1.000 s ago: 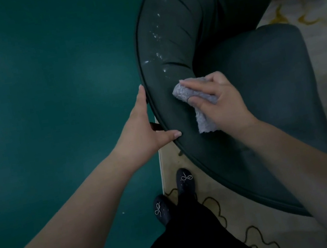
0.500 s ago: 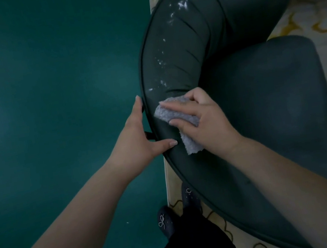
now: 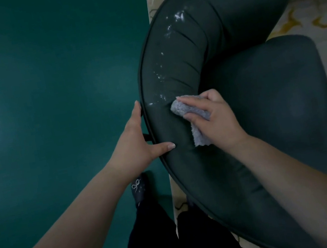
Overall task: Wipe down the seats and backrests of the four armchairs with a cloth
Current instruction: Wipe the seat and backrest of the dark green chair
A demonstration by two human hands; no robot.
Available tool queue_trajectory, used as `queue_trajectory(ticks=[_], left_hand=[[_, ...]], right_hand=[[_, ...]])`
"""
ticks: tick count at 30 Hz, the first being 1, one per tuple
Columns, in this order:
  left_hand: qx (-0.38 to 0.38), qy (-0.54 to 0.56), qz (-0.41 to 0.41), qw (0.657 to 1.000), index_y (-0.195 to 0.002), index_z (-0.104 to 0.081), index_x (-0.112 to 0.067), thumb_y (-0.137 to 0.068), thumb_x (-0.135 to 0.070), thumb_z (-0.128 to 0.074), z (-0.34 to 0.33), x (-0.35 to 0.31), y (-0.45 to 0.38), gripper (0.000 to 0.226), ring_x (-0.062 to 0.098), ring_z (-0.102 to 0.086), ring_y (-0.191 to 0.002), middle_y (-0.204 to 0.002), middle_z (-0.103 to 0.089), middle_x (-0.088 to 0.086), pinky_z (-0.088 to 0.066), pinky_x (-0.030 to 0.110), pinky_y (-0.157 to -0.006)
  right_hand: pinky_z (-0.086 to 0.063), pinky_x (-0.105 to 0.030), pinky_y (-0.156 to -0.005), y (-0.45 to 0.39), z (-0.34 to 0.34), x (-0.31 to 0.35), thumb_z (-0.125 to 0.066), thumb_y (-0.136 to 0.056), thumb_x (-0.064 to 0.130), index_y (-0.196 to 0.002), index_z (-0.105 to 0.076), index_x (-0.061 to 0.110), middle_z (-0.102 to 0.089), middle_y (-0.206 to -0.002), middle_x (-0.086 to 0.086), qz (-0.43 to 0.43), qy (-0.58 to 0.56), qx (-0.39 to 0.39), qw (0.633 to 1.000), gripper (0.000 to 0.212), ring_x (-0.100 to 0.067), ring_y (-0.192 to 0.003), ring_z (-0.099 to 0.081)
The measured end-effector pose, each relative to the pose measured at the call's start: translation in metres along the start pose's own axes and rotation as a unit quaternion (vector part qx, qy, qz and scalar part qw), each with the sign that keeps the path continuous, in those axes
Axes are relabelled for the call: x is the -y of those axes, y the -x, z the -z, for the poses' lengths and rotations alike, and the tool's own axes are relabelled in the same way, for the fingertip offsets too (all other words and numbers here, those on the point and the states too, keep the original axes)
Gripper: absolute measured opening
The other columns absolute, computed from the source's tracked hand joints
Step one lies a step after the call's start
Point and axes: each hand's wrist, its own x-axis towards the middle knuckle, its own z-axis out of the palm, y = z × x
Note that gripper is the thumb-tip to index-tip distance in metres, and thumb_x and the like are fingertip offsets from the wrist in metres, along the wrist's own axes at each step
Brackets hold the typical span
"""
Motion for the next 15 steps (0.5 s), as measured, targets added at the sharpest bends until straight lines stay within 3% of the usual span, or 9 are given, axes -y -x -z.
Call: queue_trajectory(ticks=[6, 11, 15], left_hand=[[0.027, -0.018, -0.030, 0.999, -0.154, 0.001, -0.027, -0.062, -0.037, -0.087, 0.016, 0.002, -0.025, 0.128, 0.017, -0.046, -0.131, -0.157, -0.024, -0.012, -0.040, 0.039, -0.108], [0.071, -0.023, -0.066, 0.995, -0.154, 0.001, -0.029, -0.060, -0.037, -0.089, 0.034, 0.006, -0.049, 0.129, 0.017, -0.047, -0.130, -0.156, -0.021, -0.015, -0.039, 0.039, -0.109], [0.097, -0.041, -0.090, 0.990, -0.153, 0.004, -0.030, -0.059, -0.037, -0.089, 0.045, 0.006, -0.064, 0.132, 0.014, -0.051, -0.125, -0.149, -0.025, -0.024, -0.042, 0.033, -0.105]], right_hand=[[-0.036, -0.012, -0.095, -0.007, -0.024, 0.020, -0.067, -0.086, 0.011, -0.121, -0.063, 0.028, -0.040, -0.100, -0.001, 0.061, 0.006, 0.023, 0.998, 0.039, -0.006, -0.095, -0.046], [-0.035, -0.006, -0.092, -0.009, -0.014, 0.014, -0.066, -0.087, 0.010, -0.120, -0.060, 0.031, -0.042, -0.103, -0.003, -0.005, 0.032, -0.084, 0.996, 0.040, -0.004, -0.095, -0.046], [-0.038, -0.013, -0.093, -0.020, -0.039, 0.032, -0.067, -0.085, 0.013, -0.118, -0.065, 0.032, -0.041, -0.102, -0.002, 0.059, 0.063, -0.029, 0.996, 0.039, -0.007, -0.096, -0.046]])
